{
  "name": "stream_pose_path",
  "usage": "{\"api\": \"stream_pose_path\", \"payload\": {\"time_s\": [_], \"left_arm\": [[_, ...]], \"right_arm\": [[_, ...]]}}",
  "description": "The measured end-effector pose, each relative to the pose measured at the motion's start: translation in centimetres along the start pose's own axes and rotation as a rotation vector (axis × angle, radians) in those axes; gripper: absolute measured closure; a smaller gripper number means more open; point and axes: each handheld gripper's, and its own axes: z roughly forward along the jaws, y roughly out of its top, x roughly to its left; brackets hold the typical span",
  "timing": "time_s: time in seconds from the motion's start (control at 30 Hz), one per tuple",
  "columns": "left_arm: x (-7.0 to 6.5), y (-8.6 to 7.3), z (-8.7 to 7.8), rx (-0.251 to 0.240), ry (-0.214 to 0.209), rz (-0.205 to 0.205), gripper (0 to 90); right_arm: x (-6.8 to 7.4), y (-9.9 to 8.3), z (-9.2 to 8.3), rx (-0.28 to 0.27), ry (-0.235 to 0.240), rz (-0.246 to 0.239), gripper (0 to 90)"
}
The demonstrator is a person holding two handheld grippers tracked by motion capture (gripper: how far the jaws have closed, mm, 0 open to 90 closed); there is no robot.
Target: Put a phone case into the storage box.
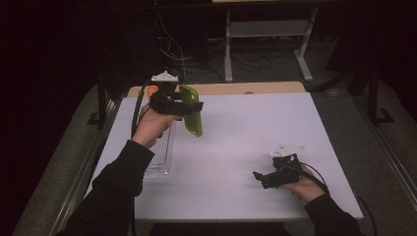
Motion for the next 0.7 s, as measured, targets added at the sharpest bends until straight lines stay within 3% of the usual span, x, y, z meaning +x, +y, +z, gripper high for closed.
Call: {"api": "stream_pose_path", "payload": {"time_s": [0.47, 0.7], "left_arm": [[4.0, 1.2, -2.0, 0.027, 0.153, -0.049, 15.2], [5.6, 1.4, -2.2, 0.051, 0.266, -0.065, 15.2]], "right_arm": [[-1.2, -1.8, -1.8, -0.02, -0.028, 0.043, 0.0], [-1.5, -2.3, -2.3, -0.016, -0.033, 0.045, 0.0]]}}
